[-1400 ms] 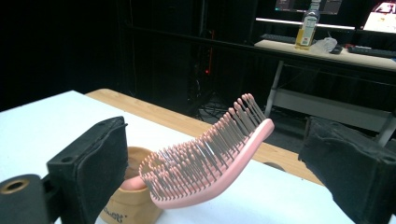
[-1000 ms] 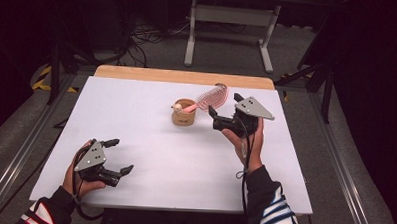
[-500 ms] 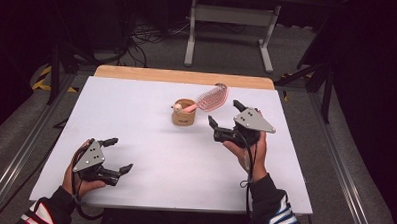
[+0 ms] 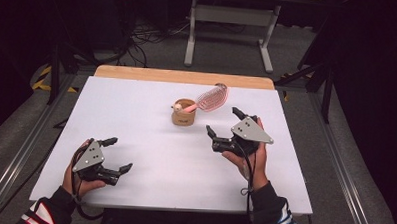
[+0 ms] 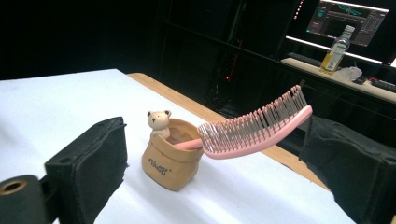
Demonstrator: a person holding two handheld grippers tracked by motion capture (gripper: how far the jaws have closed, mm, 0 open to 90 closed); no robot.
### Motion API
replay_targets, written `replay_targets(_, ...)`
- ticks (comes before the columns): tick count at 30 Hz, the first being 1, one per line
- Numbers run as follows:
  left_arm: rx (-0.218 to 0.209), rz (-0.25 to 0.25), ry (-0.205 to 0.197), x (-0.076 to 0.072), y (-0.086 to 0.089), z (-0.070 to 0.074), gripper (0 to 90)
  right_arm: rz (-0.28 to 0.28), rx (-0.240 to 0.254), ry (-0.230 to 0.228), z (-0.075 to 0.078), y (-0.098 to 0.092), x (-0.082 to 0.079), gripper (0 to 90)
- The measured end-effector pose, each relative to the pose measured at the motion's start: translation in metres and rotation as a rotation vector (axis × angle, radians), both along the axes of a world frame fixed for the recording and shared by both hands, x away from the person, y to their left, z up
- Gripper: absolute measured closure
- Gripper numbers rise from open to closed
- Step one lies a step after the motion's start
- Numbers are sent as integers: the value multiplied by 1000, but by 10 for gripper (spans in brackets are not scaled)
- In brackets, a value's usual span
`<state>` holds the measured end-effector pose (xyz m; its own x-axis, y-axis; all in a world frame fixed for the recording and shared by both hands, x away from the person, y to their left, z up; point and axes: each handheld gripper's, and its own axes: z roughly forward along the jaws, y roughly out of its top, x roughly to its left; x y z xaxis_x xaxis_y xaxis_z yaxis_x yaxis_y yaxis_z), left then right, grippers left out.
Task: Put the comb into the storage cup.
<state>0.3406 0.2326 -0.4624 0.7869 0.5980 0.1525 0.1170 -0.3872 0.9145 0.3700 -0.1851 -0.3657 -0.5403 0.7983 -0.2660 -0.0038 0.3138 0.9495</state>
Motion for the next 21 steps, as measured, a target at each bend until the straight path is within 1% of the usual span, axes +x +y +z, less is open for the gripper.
replay_targets(8, 6, -5, 0, 0, -1, 0, 54, 0, -14, -13, -4, -1, -8, 74)
replay_targets(11, 7, -8, 3, 0, -1, -1, 54, -7, -34, -20, -6, 0, -11, 73)
replay_targets(15, 8, -10, 5, 0, -1, -1, 54, -1, -53, -26, -11, 0, -16, 73)
replay_targets(20, 14, -14, 6, 0, -1, -1, 53, -3, -66, -32, -14, -1, -20, 71)
replay_targets(21, 18, -12, 5, 0, -2, -1, 53, -6, -77, -36, -16, -2, -21, 70)
